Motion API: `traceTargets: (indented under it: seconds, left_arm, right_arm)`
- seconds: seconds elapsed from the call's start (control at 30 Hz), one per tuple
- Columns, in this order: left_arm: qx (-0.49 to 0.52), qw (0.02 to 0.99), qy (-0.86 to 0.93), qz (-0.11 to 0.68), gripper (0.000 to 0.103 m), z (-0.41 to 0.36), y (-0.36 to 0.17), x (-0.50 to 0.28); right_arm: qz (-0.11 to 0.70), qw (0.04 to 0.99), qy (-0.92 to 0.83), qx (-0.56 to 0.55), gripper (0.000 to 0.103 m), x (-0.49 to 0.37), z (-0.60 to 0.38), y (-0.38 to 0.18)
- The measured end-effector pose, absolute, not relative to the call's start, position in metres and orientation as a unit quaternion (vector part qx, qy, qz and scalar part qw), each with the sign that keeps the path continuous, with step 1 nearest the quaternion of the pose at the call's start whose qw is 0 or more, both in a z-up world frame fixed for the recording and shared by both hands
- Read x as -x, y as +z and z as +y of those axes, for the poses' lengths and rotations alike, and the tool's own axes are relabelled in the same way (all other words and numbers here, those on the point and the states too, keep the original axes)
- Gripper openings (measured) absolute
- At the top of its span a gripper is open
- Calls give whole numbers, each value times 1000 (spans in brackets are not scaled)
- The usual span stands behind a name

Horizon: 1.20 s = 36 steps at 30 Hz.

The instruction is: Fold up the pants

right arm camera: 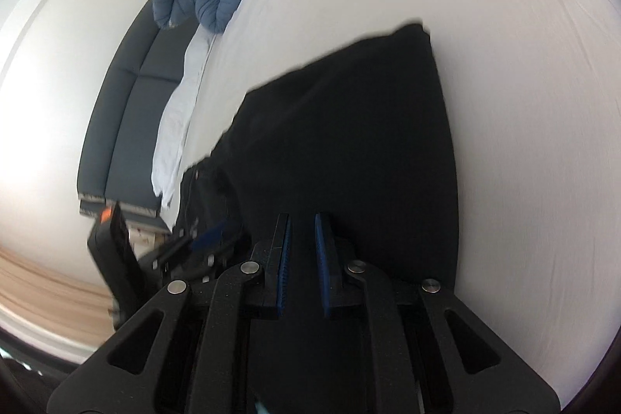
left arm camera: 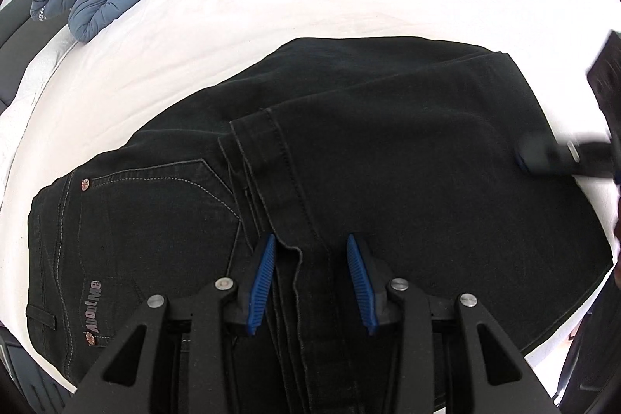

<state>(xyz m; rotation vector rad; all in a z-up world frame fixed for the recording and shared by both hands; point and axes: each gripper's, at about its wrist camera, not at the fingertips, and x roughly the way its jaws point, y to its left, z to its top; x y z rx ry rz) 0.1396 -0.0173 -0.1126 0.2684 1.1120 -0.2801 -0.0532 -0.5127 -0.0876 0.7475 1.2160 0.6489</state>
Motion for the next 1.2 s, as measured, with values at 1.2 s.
traceTargets:
  seconds: [1.2]
  left_arm:
    - [-86, 839, -150, 516, 41, 19, -120, -146]
  right_arm:
    - [534, 688, 304, -388, 5, 51, -491, -59]
